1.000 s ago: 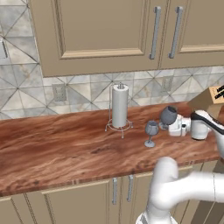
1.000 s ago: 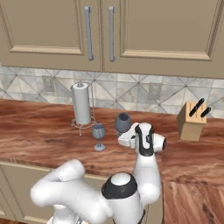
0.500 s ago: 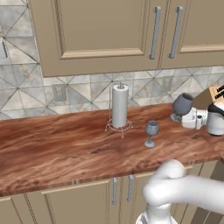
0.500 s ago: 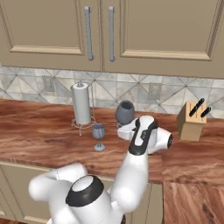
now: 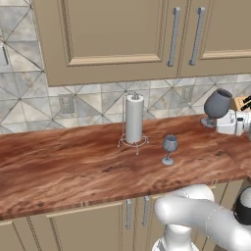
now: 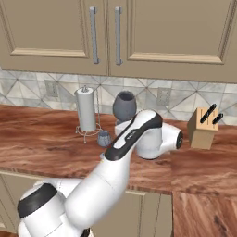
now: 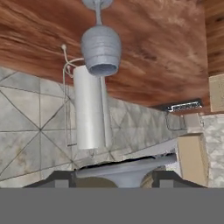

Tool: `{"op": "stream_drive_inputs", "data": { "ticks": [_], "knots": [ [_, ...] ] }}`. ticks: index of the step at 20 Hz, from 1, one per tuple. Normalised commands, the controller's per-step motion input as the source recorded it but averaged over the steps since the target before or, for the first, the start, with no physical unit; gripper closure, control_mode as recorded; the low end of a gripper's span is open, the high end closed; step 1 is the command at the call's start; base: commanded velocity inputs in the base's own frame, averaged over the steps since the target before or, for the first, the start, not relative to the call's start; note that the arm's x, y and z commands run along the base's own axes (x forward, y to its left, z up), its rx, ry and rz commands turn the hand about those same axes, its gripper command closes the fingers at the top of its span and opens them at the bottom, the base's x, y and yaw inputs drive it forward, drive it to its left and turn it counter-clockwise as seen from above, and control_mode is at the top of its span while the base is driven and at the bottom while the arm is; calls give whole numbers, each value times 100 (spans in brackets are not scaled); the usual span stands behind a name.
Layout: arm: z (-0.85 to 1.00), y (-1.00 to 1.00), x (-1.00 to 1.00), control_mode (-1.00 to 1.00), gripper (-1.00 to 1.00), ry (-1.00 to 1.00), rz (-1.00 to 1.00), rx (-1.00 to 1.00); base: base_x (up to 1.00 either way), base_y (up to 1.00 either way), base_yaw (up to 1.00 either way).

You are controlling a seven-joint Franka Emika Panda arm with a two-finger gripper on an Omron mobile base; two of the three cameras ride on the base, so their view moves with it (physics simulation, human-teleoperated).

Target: Retrieve the wine glasses from the counter and place one next to each plate.

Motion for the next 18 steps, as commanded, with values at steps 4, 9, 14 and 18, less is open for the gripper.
{"op": "stream_drive_inputs", "data": {
  "ticks": [4,9,14,18],
  "knots": [
    [57,24,-87,-100,100,-16,8,0,0,0,0],
    [44,38,-87,-100,100,-18,5,-2,0,0,0],
    [27,62,-78,-100,100,-13,8,-4,0,0,0],
    [0,0,0,100,100,0,0,0,-90,70,11]
  ]
}}
